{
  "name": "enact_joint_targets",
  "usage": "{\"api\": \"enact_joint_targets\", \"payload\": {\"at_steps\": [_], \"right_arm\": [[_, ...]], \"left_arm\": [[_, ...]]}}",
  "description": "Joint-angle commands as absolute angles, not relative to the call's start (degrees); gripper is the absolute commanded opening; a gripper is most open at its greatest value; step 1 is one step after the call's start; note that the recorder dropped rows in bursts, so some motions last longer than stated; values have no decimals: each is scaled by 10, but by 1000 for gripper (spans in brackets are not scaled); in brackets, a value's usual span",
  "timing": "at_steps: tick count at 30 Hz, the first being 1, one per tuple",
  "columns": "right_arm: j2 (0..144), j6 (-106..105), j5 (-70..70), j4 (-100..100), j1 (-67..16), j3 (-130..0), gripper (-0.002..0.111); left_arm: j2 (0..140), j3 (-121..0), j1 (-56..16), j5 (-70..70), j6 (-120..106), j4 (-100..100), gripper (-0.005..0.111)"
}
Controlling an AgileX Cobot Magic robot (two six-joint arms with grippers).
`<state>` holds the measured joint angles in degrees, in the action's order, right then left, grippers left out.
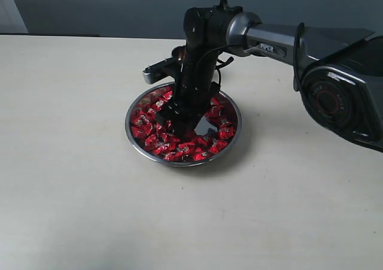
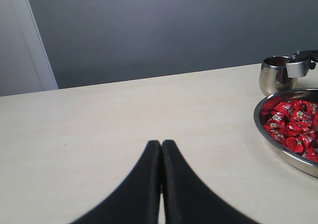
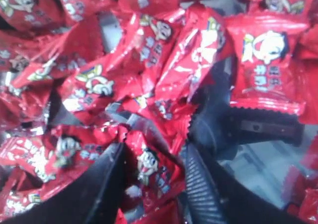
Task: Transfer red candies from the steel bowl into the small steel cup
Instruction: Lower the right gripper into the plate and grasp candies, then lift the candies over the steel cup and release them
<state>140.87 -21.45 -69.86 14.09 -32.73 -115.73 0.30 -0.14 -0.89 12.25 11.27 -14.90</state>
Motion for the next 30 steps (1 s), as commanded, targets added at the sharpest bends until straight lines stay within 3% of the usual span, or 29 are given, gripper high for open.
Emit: {"api": "enact_joint_targets", "payload": {"at_steps": [1,6,7,14,20,30], "right_arm": [[1404,-219,-700,134,-327,-1149,32],[1389,-224,-700,130,-327,-1151,1],[1383,-224,-700,129,-327,-1151,-1],[1331,-220,-689,34,-327,-1151,-1],[1325,-156,-472,-108,-325,-1151,-1],[1337,-107,-302,26,-263,-1151,-1]], "left_arm": [[0,0,-13,119,115,-147,0],[0,0,-13,119,115,-147,0],[0,0,-13,119,115,-147,0],[0,0,-13,119,115,-147,0],[0,0,-13,119,115,-147,0],[0,0,-13,119,115,-147,0]]}}
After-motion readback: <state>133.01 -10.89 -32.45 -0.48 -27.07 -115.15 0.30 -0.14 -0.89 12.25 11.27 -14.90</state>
